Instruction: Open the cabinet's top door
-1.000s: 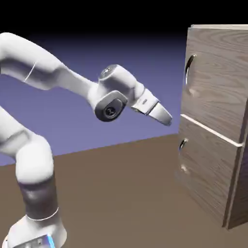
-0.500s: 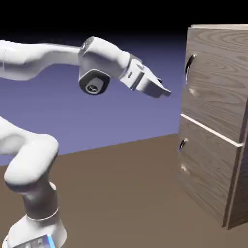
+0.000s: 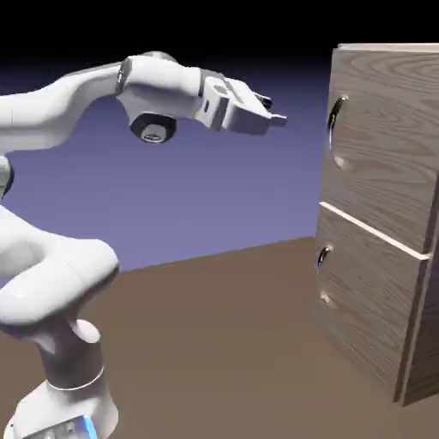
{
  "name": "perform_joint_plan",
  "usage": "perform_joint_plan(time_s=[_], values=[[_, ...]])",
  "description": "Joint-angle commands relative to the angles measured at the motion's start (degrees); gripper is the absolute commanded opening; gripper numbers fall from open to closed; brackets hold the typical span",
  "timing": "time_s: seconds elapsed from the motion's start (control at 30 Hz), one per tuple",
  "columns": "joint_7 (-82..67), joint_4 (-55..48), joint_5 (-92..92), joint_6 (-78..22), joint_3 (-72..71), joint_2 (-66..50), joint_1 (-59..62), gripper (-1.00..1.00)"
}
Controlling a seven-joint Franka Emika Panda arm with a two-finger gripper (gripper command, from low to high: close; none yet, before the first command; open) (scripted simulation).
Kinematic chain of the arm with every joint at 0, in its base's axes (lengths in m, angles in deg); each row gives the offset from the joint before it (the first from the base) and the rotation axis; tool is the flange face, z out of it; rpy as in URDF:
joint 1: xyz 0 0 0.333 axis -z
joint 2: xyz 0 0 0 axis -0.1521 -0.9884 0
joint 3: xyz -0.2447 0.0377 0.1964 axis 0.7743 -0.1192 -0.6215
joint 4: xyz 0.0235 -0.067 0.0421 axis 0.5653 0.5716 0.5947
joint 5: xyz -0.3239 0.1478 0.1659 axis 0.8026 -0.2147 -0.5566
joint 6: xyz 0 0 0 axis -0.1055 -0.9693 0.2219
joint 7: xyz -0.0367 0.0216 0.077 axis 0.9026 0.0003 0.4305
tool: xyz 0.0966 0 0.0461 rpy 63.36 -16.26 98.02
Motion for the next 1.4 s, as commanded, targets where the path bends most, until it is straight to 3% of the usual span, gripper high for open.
perform_joint_plan(time_s=[0.0,0.63,0.87,0.9,1.37], values=[[-1.05,-0.44,-2.5,-0.64,-1.15,1.06,1.49,0.0],[-20.89,-8.79,-49.85,-12.83,-22.92,21.15,29.73,0.0],[-20.83,-17.33,-53.28,-12.16,-25.38,20.03,37.88,0.0],[-20.83,-17.33,-53.28,-12.16,-25.38,20.03,37.88,-1.0],[-36.96,3.58,-55.32,-44.55,-15.3,15.08,30.17,-1.0]])
